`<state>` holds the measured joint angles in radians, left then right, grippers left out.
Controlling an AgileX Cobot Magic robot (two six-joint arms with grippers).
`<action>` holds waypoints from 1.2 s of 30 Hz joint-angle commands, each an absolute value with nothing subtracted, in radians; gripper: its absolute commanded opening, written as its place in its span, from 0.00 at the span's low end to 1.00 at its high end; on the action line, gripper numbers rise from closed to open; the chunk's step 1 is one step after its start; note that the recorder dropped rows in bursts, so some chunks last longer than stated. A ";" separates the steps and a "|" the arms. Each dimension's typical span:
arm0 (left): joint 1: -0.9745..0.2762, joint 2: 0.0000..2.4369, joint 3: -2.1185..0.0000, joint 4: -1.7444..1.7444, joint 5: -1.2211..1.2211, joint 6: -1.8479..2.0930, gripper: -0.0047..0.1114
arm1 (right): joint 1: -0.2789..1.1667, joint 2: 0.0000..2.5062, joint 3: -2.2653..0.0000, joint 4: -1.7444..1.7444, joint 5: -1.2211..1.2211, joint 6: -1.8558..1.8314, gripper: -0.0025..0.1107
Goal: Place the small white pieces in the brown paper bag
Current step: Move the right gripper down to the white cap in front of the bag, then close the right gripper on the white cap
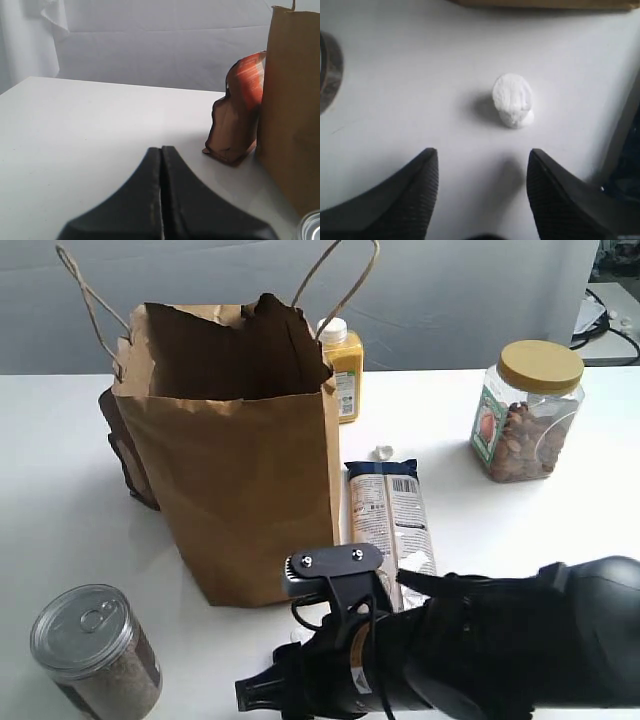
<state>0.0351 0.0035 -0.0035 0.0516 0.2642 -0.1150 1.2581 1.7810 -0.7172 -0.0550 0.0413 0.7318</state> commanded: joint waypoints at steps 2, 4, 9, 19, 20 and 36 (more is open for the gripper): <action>0.030 0.000 0.000 0.044 0.262 -0.120 0.04 | 1.199 1.836 -0.713 -0.040 0.000 0.736 0.47; 0.030 0.000 0.000 0.044 0.262 -0.120 0.04 | 1.174 1.843 -0.713 -0.040 -0.016 0.736 0.47; 0.030 0.000 0.000 0.044 0.262 -0.120 0.04 | 1.159 1.843 -0.713 -0.040 -0.068 0.736 0.47; 0.030 0.000 0.000 0.044 0.262 -0.120 0.04 | 1.159 1.843 -0.713 -0.037 -0.103 0.736 0.44; 0.030 0.000 0.000 0.044 0.262 -0.120 0.04 | 1.159 1.843 -0.713 -0.033 -0.103 0.736 0.42; 0.030 0.000 0.000 0.044 0.262 -0.120 0.04 | 1.185 1.827 -0.713 -0.045 -0.085 0.736 0.02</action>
